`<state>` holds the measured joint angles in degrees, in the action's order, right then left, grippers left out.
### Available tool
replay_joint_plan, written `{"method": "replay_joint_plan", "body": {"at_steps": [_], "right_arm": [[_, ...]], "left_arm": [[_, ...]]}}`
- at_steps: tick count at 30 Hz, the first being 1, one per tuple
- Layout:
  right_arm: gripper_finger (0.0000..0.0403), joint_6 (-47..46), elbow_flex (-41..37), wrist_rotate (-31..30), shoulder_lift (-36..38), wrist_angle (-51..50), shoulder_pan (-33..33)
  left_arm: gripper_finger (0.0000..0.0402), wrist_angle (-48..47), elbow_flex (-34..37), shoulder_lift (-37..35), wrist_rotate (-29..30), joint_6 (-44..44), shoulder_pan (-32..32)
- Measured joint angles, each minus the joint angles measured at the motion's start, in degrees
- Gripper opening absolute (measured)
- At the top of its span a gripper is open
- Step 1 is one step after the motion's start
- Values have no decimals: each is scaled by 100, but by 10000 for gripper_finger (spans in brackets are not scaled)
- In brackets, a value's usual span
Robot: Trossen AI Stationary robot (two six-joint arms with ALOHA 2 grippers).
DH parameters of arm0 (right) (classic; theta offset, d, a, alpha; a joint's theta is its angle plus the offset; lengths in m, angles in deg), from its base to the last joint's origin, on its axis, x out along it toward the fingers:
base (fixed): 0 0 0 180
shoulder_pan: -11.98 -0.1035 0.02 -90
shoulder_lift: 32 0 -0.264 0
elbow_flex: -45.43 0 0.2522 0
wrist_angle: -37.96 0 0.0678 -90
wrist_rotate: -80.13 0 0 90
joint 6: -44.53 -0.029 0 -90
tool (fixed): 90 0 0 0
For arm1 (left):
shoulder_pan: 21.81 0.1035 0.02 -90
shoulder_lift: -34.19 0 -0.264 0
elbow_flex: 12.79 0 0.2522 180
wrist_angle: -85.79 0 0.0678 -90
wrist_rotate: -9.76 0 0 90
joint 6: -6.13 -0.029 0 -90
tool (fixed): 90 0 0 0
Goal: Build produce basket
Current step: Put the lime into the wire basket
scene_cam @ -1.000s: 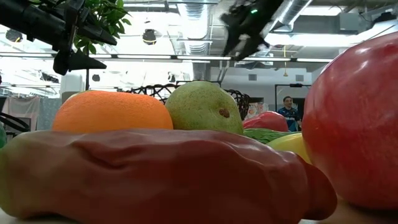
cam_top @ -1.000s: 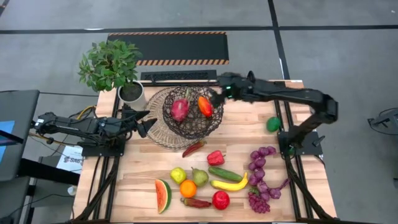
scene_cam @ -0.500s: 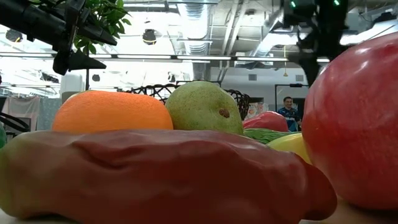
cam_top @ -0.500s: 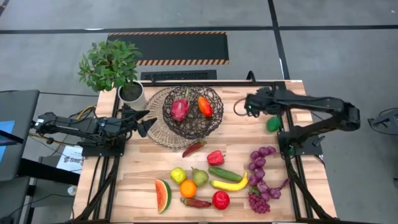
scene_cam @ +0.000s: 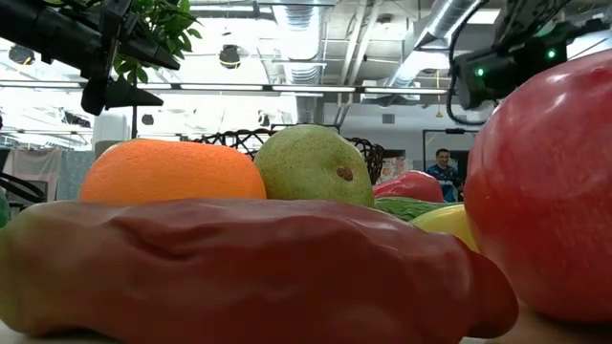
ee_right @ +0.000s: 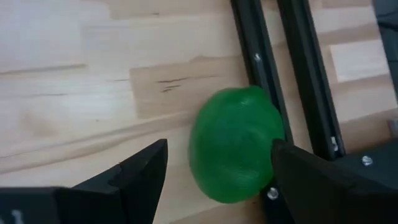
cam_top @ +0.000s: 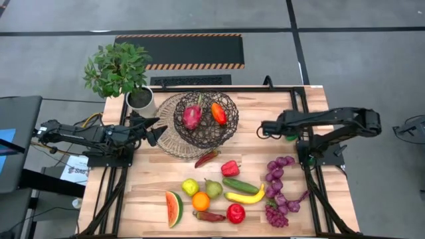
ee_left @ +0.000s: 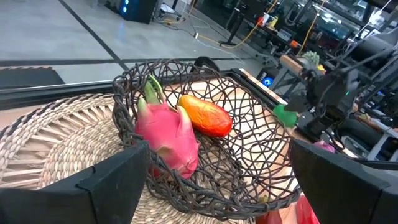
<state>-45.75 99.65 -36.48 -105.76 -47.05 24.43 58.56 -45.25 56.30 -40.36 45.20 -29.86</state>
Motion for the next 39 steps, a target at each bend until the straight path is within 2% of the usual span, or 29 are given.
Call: {"method": "replay_joint_plan", "body": {"at_steps": [13,17,32,39], "right_arm": [[301,244,18,255,-1664,100,300],[290,465,18,300,-1945,231,301],[194,519,208,424,-1670,349,151],[192,644,214,336,-1157,822,-176]], "left_arm": [[368,-13,0,0,-15,0,2],[368,-11,0,2,-17,-2,0],[368,-11,0,2,-24,-31,0],[368,-11,0,2,-24,-19,1]]}}
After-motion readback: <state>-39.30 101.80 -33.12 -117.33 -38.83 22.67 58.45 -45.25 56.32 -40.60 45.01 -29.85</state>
